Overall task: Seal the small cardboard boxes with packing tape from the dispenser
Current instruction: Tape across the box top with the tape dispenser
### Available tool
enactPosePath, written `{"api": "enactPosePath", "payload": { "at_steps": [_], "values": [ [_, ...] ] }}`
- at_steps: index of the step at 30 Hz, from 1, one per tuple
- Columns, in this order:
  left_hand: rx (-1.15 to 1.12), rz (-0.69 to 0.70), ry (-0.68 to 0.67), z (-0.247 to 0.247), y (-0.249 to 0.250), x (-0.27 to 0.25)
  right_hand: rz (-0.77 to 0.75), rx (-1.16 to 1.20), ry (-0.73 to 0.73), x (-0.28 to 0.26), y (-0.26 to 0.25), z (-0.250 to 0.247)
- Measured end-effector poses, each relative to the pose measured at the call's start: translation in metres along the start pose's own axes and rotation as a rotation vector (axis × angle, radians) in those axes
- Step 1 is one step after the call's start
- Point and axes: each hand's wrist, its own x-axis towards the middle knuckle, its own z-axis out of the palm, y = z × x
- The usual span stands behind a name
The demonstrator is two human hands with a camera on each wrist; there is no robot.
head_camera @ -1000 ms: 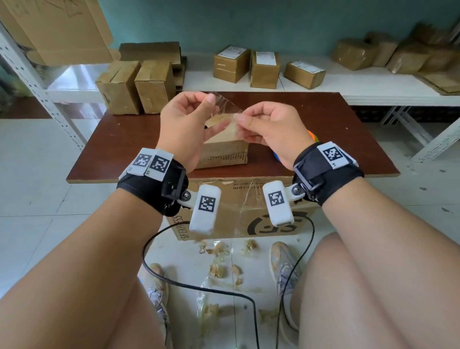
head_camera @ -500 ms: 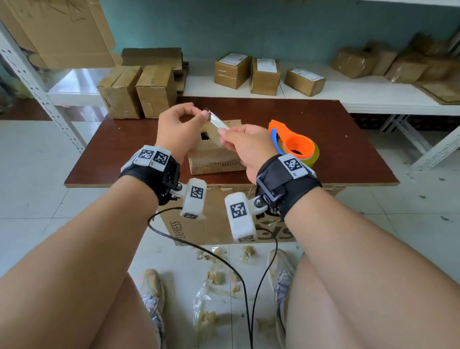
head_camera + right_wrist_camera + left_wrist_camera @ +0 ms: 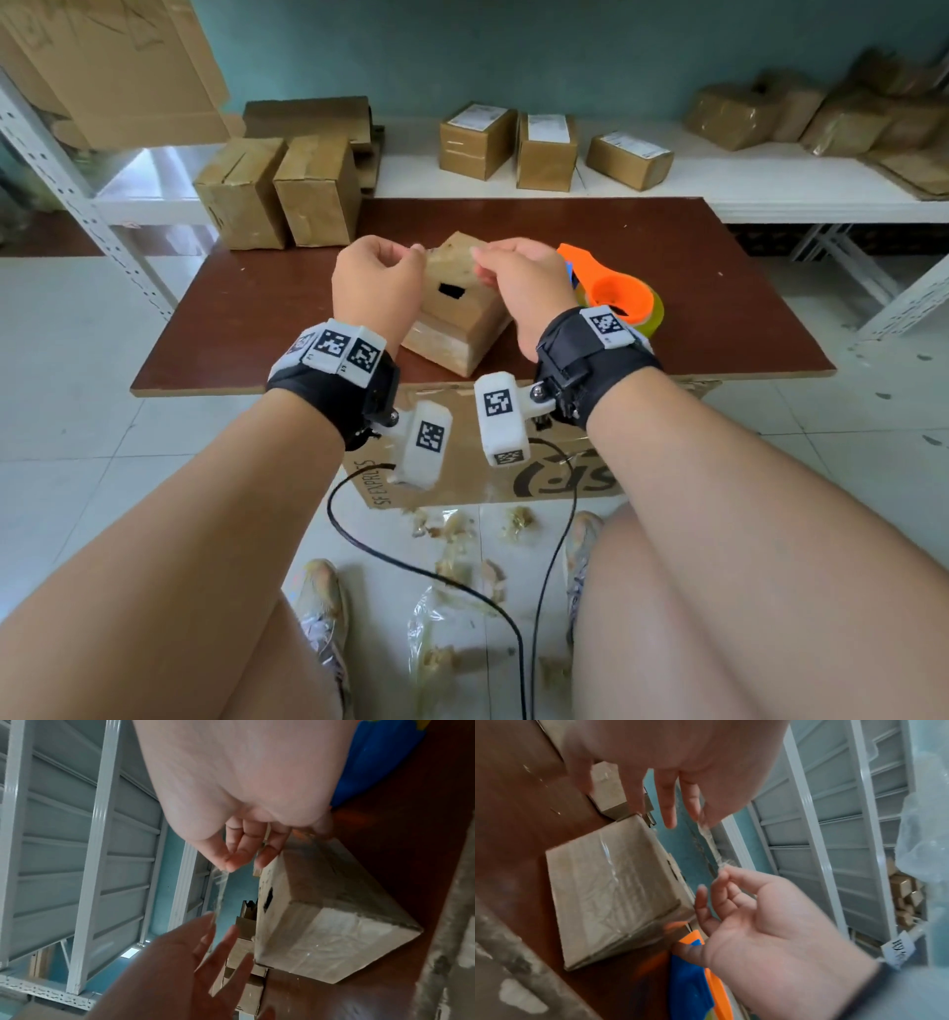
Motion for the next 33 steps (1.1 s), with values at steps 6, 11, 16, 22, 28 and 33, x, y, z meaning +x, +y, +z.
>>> {"api": "enactPosePath", "payload": {
  "at_steps": [6,11,16,22,28,33],
  "values": [
    [-0.247,0.036,0.052,-0.018,0.013,-0.018,-0.215,-0.061,-0.033,-0.007,-0.009,-0.011],
    [-0.264,0.004,0.02,-0.018,0.013,-0.02,-0.167,-0.041,0.055,-0.011,-0.001,-0.016],
    [-0.287,-0.124,-0.051,-0.004,0.006,-0.018,0.025,0.038,0.124,-0.011,0.007,-0.006],
    [-0.354,-0.241,-0.005,-0.002,0.003,-0.023,-0.003,0.071,0.019,0.0,0.011,-0.01],
    [-0.329,-0.149,0.051,-0.001,0.005,-0.019,-0.198,-0.082,0.019,0.0,0.006,-0.019],
    [-0.315,-0.136,0.035,0.0,0.003,-0.017,-0.26,-0.184,0.063,0.007,0.006,-0.024]
  ]
}}
